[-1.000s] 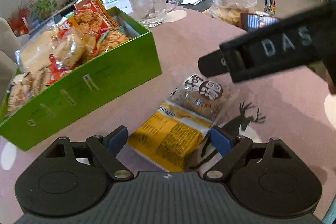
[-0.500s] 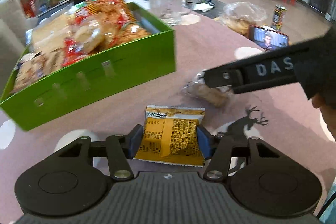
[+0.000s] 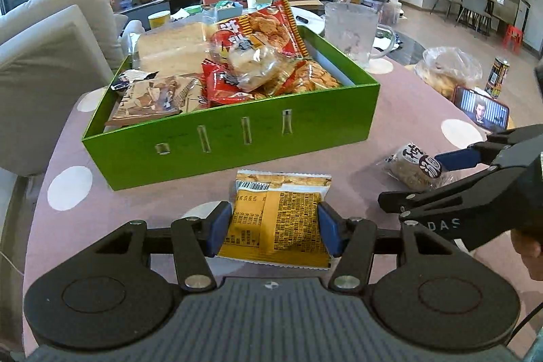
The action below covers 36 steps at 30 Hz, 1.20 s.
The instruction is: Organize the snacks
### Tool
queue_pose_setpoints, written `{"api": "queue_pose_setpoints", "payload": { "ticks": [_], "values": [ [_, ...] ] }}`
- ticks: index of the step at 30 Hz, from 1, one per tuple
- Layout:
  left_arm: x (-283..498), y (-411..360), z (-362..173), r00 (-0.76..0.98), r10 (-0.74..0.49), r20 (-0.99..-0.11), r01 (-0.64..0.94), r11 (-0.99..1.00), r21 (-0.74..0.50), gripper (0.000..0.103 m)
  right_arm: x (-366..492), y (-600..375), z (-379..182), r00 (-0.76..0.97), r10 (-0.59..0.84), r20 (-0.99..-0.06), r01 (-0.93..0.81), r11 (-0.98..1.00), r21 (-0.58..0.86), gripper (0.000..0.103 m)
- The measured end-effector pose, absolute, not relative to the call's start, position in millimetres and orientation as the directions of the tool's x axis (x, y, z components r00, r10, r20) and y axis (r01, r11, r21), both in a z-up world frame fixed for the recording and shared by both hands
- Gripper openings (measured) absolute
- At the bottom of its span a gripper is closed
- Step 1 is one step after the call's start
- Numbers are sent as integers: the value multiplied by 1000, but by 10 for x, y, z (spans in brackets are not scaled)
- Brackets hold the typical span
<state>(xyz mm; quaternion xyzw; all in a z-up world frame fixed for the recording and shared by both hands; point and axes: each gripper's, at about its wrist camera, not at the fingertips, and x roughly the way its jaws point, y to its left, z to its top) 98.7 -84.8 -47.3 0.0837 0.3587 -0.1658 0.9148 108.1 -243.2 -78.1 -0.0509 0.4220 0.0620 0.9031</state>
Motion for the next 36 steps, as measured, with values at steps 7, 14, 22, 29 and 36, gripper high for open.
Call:
{"api": "queue_pose_setpoints", "payload": {
  "ticks": [7,14,22,29,36],
  "values": [
    [972,-825,-475,685,-256,-682,367,930,21,52,1084,-2443,-784,640,48,-767,-141,988,-56,81],
    [980,-827,-496,681,-259,-685,368,930,15,52,1098,-2422,-789,640,49,-767,-131,990,-46,80],
    [961,-821,-486,683,-263,-681,369,929,12,52,1025,-2365,-736,649,61,-758,-147,988,-46,79],
    [923,-786,-436,693,-264,-671,363,932,9,52,909,-2278,-614,688,57,-723,-155,985,-70,79],
    [841,-696,-341,718,-264,-644,344,939,-1,52,814,-2188,-417,731,69,-679,-164,983,-77,79]
  ]
}}
